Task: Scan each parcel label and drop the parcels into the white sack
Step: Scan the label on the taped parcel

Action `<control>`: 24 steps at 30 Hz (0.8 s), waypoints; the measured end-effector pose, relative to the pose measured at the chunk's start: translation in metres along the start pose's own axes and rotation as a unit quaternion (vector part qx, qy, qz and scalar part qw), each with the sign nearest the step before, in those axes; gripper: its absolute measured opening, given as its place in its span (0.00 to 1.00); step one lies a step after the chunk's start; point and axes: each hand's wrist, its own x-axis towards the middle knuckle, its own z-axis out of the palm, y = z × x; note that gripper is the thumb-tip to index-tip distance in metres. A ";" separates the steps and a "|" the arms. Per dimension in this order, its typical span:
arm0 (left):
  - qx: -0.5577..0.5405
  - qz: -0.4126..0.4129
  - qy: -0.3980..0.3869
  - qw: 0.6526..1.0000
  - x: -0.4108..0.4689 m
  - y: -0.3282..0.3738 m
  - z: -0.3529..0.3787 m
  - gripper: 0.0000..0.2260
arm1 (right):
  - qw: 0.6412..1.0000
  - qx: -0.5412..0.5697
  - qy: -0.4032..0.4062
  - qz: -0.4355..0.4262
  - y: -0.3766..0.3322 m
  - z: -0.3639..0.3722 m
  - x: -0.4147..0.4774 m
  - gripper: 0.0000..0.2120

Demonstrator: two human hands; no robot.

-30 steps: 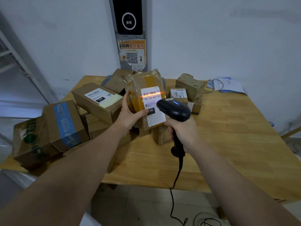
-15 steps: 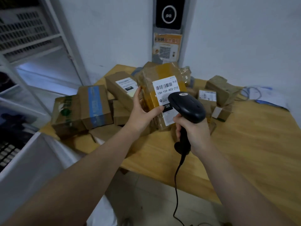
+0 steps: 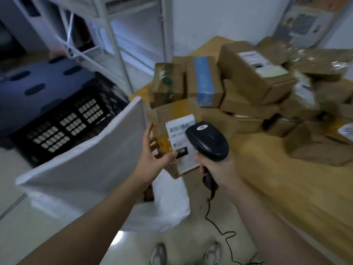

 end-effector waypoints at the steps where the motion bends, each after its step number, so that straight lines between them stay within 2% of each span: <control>1: 0.009 -0.033 0.014 0.999 -0.007 -0.021 -0.022 0.45 | 1.000 -0.009 -0.008 0.028 0.013 0.017 0.003 0.10; 5: 0.066 -0.164 0.080 0.981 -0.022 -0.102 -0.090 0.46 | 0.989 -0.068 -0.062 0.120 0.074 0.074 0.018 0.12; 8: 0.171 -0.279 0.116 0.938 -0.002 -0.171 -0.114 0.54 | 0.965 -0.145 -0.118 0.184 0.121 0.107 0.038 0.08; 9: 0.207 -0.317 0.113 0.919 0.008 -0.195 -0.117 0.54 | 0.955 -0.179 -0.136 0.195 0.136 0.117 0.046 0.11; 13: 0.273 -0.417 0.108 0.860 0.040 -0.273 -0.121 0.49 | 0.921 -0.299 -0.183 0.172 0.197 0.160 0.088 0.15; 16: 0.315 -0.449 0.085 0.832 0.059 -0.330 -0.125 0.49 | 0.895 -0.385 -0.184 0.128 0.241 0.197 0.121 0.22; 18: 0.301 -0.446 0.093 0.837 0.074 -0.360 -0.124 0.52 | 0.877 -0.435 -0.162 0.124 0.264 0.212 0.142 0.21; 21: 0.280 -0.403 0.095 0.866 0.103 -0.402 -0.118 0.56 | 0.849 -0.494 -0.099 0.156 0.290 0.208 0.165 0.18; 24: 0.268 -0.357 0.081 0.891 0.134 -0.436 -0.103 0.51 | 0.816 -0.557 -0.062 0.140 0.303 0.189 0.173 0.19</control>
